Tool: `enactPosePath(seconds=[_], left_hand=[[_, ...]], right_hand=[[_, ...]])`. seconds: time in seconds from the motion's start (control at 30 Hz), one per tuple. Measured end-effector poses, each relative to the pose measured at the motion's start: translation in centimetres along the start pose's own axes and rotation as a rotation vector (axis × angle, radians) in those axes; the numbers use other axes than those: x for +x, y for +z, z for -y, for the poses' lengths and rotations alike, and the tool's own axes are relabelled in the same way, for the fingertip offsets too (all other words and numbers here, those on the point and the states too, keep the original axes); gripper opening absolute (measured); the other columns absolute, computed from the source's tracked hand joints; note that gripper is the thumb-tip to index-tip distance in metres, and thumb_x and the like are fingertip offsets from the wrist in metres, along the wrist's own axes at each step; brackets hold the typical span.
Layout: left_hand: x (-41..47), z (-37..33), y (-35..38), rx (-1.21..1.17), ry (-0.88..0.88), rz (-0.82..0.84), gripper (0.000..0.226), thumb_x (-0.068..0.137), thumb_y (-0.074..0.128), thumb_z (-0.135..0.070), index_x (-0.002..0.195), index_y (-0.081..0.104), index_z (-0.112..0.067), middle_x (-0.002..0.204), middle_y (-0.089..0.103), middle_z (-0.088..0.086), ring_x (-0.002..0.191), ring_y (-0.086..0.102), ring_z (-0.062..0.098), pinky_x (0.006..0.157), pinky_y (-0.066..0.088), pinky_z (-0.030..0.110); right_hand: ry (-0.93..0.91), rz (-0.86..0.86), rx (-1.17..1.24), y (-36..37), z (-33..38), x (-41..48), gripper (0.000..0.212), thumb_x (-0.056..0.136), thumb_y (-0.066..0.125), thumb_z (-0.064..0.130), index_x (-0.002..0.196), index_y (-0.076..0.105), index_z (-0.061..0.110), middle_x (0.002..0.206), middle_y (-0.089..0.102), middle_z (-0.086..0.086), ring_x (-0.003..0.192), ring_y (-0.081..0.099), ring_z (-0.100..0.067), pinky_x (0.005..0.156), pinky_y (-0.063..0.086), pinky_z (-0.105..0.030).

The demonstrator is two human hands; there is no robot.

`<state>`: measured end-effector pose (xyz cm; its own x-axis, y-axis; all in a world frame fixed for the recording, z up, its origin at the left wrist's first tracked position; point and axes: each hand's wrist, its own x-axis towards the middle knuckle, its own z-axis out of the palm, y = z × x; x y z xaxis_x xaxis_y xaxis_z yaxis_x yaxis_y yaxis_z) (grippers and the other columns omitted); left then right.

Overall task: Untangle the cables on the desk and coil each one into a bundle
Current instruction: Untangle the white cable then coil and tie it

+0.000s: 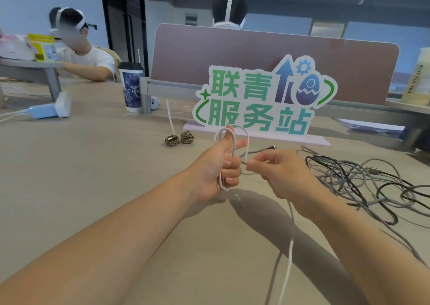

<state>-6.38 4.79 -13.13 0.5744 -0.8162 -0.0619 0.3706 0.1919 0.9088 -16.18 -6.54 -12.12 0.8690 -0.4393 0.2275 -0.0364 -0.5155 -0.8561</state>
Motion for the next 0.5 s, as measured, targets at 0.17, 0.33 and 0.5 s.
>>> enactPosePath(seconds=[0.17, 0.33, 0.5], left_hand=[[-0.01, -0.23, -0.73, -0.134, -0.045, 0.086, 0.047, 0.088, 0.031, -0.028, 0.12, 0.057, -0.006, 0.046, 0.028, -0.002, 0.037, 0.025, 0.009, 0.044, 0.022, 0.019], [-0.39, -0.33, -0.33, -0.096, -0.044, 0.085, 0.044, 0.073, 0.05, -0.02, 0.114, 0.061, -0.007, 0.052, 0.025, -0.003, 0.041, 0.023, 0.008, 0.045, 0.021, 0.02], [-0.08, -0.02, 0.06, 0.077, 0.012, -0.071, 0.025, 0.089, 0.058, -0.038, 0.097, 0.063, -0.015, 0.054, 0.022, -0.007, 0.044, 0.018, 0.007, 0.048, 0.018, 0.021]], right_hand=[[0.005, 0.03, -0.097, 0.45, -0.06, -0.32, 0.019, 0.087, 0.063, 0.028, 0.074, 0.069, 0.015, 0.054, 0.044, -0.001, 0.033, 0.026, -0.004, 0.034, 0.022, -0.012], [0.025, 0.041, -0.131, 0.19, -0.02, -0.3, 0.02, 0.087, 0.063, 0.029, 0.073, 0.069, 0.017, 0.053, 0.045, 0.002, 0.032, 0.029, -0.004, 0.034, 0.023, -0.012], [0.032, 0.093, -0.105, 0.26, 0.23, -0.53, 0.019, 0.086, 0.064, 0.031, 0.075, 0.068, 0.015, 0.055, 0.042, 0.0, 0.037, 0.026, -0.007, 0.036, 0.023, -0.016]])
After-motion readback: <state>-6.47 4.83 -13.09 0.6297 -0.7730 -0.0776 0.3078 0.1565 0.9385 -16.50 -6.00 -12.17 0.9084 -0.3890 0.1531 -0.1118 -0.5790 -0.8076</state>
